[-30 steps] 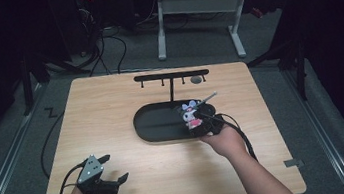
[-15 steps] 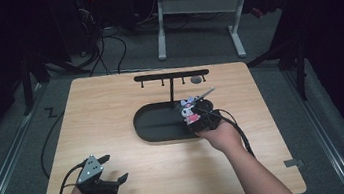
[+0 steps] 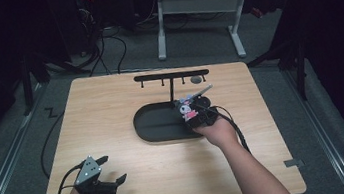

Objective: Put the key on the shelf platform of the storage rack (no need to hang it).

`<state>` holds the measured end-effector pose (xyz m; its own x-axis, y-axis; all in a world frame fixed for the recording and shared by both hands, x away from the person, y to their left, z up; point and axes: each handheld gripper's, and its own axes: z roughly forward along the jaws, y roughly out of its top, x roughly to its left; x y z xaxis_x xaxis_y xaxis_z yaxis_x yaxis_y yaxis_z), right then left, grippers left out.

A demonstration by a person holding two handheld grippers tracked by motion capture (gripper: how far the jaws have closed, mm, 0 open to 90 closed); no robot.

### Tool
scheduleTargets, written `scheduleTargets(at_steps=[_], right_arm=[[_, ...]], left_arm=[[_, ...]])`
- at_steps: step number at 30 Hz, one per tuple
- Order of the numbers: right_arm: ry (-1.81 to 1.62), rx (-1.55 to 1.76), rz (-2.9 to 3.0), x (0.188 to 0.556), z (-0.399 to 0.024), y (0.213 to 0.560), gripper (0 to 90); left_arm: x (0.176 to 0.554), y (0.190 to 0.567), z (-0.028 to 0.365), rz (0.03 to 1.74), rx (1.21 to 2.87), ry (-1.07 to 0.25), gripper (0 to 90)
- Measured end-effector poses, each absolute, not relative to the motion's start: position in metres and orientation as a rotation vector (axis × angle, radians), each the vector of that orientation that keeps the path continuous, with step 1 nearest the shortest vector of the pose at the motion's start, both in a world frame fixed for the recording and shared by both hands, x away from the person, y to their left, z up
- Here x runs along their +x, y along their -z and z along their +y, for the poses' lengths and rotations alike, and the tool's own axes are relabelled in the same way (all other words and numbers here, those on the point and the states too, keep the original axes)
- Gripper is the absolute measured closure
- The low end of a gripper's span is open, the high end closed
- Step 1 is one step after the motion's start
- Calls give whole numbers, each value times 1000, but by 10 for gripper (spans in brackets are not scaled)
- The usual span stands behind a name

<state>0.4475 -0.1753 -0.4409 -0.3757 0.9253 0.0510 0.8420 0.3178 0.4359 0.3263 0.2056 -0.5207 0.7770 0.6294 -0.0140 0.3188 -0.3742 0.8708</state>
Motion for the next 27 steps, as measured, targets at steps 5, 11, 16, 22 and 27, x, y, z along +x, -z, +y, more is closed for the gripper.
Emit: scheduleTargets(at_steps=[5, 11, 16, 22, 27], right_arm=[[-586, 1629, 2371, 454, -175, 448, 482], [-578, 1644, 2369, 455, -176, 456, 482], [-561, 1668, 2383, 449, -179, 464, 481], [-572, 1708, 2381, 445, -187, 467, 476], [-559, 1725, 2389, 448, -187, 473, 466]], left_arm=[[327, 521, 206, 715, 1985, -397, 75], [327, 521, 206, 714, 1984, -397, 75], [327, 521, 206, 713, 1982, -394, 75], [327, 520, 205, 710, 1983, -393, 75], [327, 520, 205, 710, 1985, -393, 75]])
